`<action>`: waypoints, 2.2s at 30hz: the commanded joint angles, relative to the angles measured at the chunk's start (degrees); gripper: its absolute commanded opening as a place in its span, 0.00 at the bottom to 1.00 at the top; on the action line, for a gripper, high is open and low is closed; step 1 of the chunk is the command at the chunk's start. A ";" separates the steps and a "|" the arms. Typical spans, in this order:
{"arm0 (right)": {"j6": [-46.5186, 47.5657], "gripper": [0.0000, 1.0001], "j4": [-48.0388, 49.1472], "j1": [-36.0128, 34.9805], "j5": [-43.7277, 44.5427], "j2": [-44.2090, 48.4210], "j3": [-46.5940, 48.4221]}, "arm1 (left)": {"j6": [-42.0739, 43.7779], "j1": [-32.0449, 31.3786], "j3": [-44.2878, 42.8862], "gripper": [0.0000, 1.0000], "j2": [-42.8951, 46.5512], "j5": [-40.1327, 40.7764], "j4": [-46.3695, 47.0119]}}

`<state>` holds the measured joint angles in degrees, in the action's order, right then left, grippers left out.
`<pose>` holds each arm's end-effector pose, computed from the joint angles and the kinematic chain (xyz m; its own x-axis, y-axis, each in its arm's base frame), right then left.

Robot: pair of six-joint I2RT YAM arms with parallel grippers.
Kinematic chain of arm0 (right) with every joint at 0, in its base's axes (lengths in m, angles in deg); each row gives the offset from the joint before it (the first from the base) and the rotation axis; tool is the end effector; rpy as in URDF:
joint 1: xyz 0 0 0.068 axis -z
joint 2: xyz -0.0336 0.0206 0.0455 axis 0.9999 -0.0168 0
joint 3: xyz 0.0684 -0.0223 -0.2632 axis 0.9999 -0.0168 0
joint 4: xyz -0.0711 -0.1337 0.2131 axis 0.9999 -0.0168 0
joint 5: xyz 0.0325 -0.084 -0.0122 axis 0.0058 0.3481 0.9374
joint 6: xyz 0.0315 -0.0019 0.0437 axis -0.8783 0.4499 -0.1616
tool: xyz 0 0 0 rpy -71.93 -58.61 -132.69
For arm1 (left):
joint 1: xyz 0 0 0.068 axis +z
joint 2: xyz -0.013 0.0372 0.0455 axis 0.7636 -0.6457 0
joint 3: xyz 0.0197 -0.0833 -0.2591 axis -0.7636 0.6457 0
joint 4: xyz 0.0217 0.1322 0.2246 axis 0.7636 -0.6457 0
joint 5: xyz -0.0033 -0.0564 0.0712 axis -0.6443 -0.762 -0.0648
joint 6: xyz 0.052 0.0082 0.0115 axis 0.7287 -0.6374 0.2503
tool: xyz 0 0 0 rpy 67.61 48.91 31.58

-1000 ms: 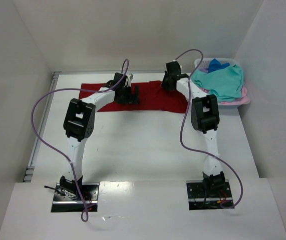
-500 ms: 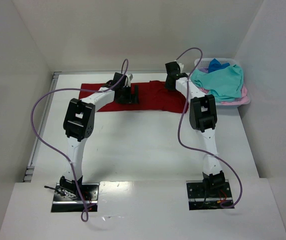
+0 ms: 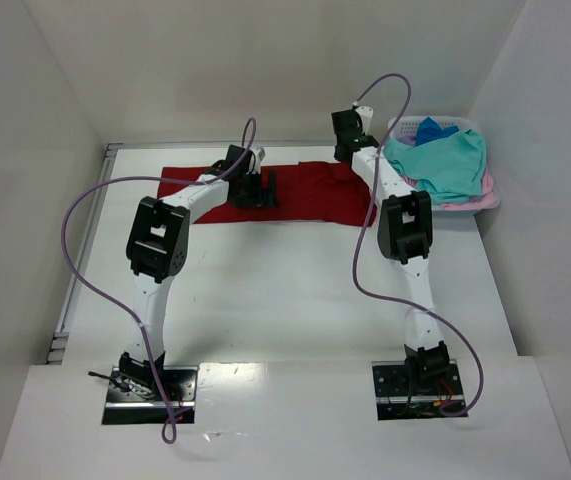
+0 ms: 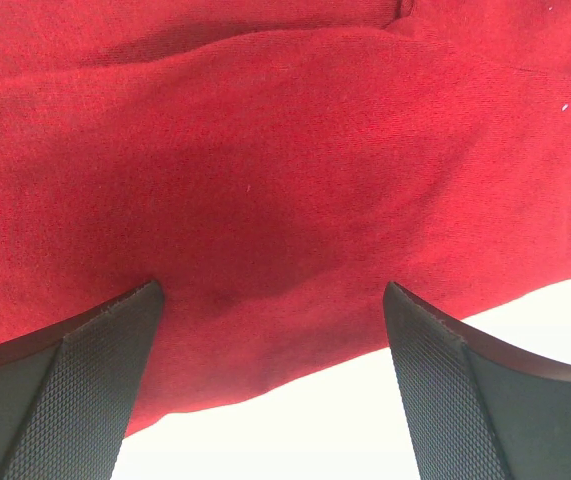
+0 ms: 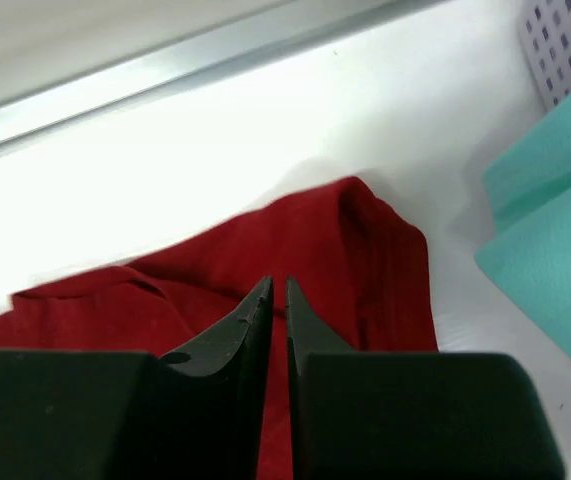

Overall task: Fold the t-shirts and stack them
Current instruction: Fold the other side of the tshirt into a rectangle

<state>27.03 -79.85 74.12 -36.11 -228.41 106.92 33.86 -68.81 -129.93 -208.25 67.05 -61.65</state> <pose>0.5472 0.1296 0.2056 -0.5671 0.1861 -0.8023 0.3154 0.9489 -0.0029 0.4768 -0.1700 0.1717 -0.7877 -0.1049 -0.6070 0.1444 0.9265 -0.3475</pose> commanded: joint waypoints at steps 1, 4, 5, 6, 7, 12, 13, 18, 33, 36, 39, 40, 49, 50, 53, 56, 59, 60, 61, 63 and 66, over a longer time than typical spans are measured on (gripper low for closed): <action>1.08 0.14 0.06 -0.38 -0.47 2.44 1.68 | 1.24 0.83 -0.45 0.99 -3.09 0.60 -1.90; 0.47 0.14 3.38 -0.38 -9.68 6.49 -4.82 | 1.24 0.83 -0.45 0.99 -3.09 0.60 -1.90; 0.47 0.14 5.92 -0.38 -12.85 9.20 -6.93 | 1.24 0.83 -0.45 0.99 -3.09 0.08 -1.90; 0.47 0.14 6.99 -0.38 -18.80 10.27 -10.43 | 1.24 0.83 -0.45 0.99 -3.09 0.08 -1.90; -0.05 0.14 7.87 -0.38 -20.86 11.07 -11.94 | 1.24 0.83 -0.45 0.99 -3.09 0.08 -1.90; -0.76 0.13 9.20 -0.38 -24.82 10.21 -15.47 | 1.24 0.83 -0.45 0.99 -3.09 0.08 -1.90; -0.76 0.12 9.20 -0.38 -25.35 9.67 -15.47 | 1.24 0.83 -0.45 0.99 -3.09 0.08 -1.90; -0.76 0.12 9.81 -0.38 -25.89 7.57 -15.47 | 1.24 0.83 -0.45 0.99 -3.09 -0.45 -1.90; 3.46 0.12 -0.11 -0.38 -10.34 -3.07 0.43 | 1.24 1.89 0.07 0.99 -3.09 -0.45 -1.90; 3.99 0.13 -1.43 -0.38 -5.25 -3.68 2.80 | 1.24 1.89 0.07 0.99 -3.09 -0.45 -1.90; 4.51 0.14 -1.44 -0.38 -1.20 -3.69 3.42 | 1.24 1.89 0.07 0.99 -3.09 -0.45 -1.90; 4.51 0.15 -0.83 -0.38 -0.49 -2.99 3.42 | 1.24 1.89 0.07 0.99 -3.09 -0.45 -1.90; 3.55 0.18 0.75 -0.38 -3.64 2.10 0.89 | 1.24 1.89 0.60 0.99 -1.95 -0.45 -1.90; 3.02 0.19 1.28 -0.38 -5.13 5.50 -2.69 | 1.24 1.89 1.12 0.99 -1.34 -0.45 -1.90; 1.71 0.25 4.97 -0.38 -10.14 12.28 -14.62 | 1.24 1.89 1.13 0.99 -0.11 0.08 -1.90; -0.14 0.34 9.36 -0.38 -13.31 22.13 -28.41 | 1.24 3.03 1.66 0.99 1.65 0.08 -1.90; -1.72 0.36 12.53 -0.38 -14.81 30.04 -39.94 | 1.85 3.73 2.36 0.99 3.06 0.60 -1.90; -2.34 0.36 12.54 -0.38 -15.34 31.28 -42.17 | 1.85 4.34 2.36 0.99 3.06 0.60 -1.90; -2.34 0.36 13.15 -0.38 -15.34 32.86 -43.93 | 1.85 5.22 2.36 0.99 3.06 0.60 -1.90; -4.09 0.33 13.15 -0.38 -14.73 32.87 -47.89 | 1.85 5.75 2.36 0.99 3.59 0.60 -1.90; -5.32 0.28 13.15 -0.38 -15.25 32.87 -50.80 | 2.46 7.78 1.83 0.99 4.90 -0.09 -2.43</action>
<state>24.47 -69.29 74.12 -50.42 -195.58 59.38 34.12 -63.15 -128.73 -206.98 66.17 -62.33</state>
